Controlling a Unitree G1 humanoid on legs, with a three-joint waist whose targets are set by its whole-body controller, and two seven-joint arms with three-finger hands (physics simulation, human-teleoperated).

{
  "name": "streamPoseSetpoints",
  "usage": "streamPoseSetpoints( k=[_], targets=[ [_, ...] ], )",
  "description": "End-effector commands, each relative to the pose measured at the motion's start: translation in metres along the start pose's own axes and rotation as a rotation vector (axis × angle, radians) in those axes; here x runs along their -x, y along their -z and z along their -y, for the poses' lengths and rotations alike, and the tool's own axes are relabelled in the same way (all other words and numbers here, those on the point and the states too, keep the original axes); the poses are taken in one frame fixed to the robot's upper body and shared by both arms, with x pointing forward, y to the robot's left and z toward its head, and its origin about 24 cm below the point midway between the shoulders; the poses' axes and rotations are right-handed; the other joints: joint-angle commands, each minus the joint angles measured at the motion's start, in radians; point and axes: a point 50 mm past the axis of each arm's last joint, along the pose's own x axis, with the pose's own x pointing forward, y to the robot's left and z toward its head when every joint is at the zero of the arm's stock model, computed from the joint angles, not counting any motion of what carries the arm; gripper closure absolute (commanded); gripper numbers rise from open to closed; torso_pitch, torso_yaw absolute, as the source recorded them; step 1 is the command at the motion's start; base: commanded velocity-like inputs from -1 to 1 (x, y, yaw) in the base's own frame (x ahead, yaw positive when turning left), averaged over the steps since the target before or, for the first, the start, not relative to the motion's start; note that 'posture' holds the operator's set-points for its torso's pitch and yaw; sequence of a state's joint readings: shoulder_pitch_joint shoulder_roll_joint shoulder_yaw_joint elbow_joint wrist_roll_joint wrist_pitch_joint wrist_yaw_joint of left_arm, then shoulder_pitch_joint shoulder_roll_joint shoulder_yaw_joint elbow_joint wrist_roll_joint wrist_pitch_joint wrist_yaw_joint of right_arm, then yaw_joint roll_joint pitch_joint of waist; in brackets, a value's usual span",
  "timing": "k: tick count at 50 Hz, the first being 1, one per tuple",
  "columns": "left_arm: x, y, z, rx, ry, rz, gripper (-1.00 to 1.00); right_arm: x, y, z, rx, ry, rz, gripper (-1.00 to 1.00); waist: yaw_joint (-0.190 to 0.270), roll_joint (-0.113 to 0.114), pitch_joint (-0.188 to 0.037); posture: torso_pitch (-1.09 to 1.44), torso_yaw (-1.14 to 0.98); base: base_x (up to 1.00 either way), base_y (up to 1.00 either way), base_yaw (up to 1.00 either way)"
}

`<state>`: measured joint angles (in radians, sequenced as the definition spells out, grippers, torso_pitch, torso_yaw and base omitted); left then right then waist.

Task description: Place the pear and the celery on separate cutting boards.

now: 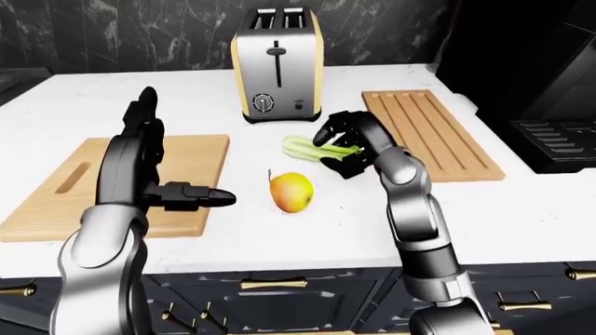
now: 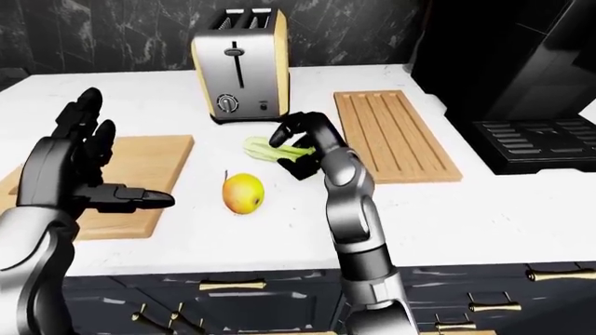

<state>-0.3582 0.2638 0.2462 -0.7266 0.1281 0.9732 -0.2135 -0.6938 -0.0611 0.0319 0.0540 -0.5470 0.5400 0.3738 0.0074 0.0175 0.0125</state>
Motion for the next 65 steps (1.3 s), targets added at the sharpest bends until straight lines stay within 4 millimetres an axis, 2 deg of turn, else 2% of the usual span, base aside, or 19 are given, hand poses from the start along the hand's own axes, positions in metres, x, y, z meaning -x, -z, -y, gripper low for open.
streamPoseSetpoints(
  k=[1, 9, 25, 38, 43, 49, 56, 65],
  targets=[
    [0.002, -0.013, -0.004, -0.018, -0.021, 0.075, -1.0, 0.0, -0.005, 0.007, 0.012, 0.022, 0.005, 0.59, -0.002, 0.004, -0.017, 0.0, 0.0, 0.0, 0.0, 0.0],
    [0.001, -0.013, -0.004, -0.02, -0.025, 0.075, -1.0, 0.0, -0.014, 0.018, 0.011, 0.055, 0.027, 0.98, -0.002, 0.004, -0.017, 0.0, 0.0, 0.0, 0.0, 0.0],
    [0.0, -0.014, -0.004, -0.031, -0.025, 0.073, -1.0, 0.002, -0.036, 0.052, 0.012, 0.13, 0.072, 1.0, -0.006, 0.002, -0.008, 0.0, 0.0, 0.0, 0.0, 0.0],
    [-0.001, -0.014, -0.005, -0.032, -0.027, 0.069, -1.0, 0.0, -0.032, 0.12, -0.015, 0.313, 0.029, 1.0, -0.005, -0.004, -0.003, 0.0, 0.0, 0.0, 0.0, 0.0],
    [-0.001, -0.015, -0.004, -0.034, -0.023, 0.069, -1.0, 0.0, -0.026, 0.138, -0.014, 0.369, 0.007, 1.0, -0.004, -0.008, -0.001, 0.0, 0.0, 0.0, 0.0, 0.0],
    [0.0, -0.014, -0.005, -0.035, -0.025, 0.067, -1.0, -0.008, 0.001, 0.15, -0.021, 0.454, -0.057, 1.0, -0.005, -0.011, -0.001, 0.0, 0.0, 0.0, 0.0, 0.0],
    [-0.001, -0.011, -0.007, -0.034, -0.032, 0.063, -1.0, -0.01, 0.031, 0.157, -0.054, 0.523, -0.12, 1.0, -0.002, -0.015, -0.004, 0.0, 0.0, 0.0, 0.0, 0.0],
    [0.001, -0.007, -0.01, -0.031, -0.04, 0.055, -1.0, -0.009, 0.054, 0.162, -0.092, 0.573, -0.165, 1.0, -0.001, -0.016, -0.003, 0.0, 0.0, 0.0, 0.0, 0.0]
  ],
)
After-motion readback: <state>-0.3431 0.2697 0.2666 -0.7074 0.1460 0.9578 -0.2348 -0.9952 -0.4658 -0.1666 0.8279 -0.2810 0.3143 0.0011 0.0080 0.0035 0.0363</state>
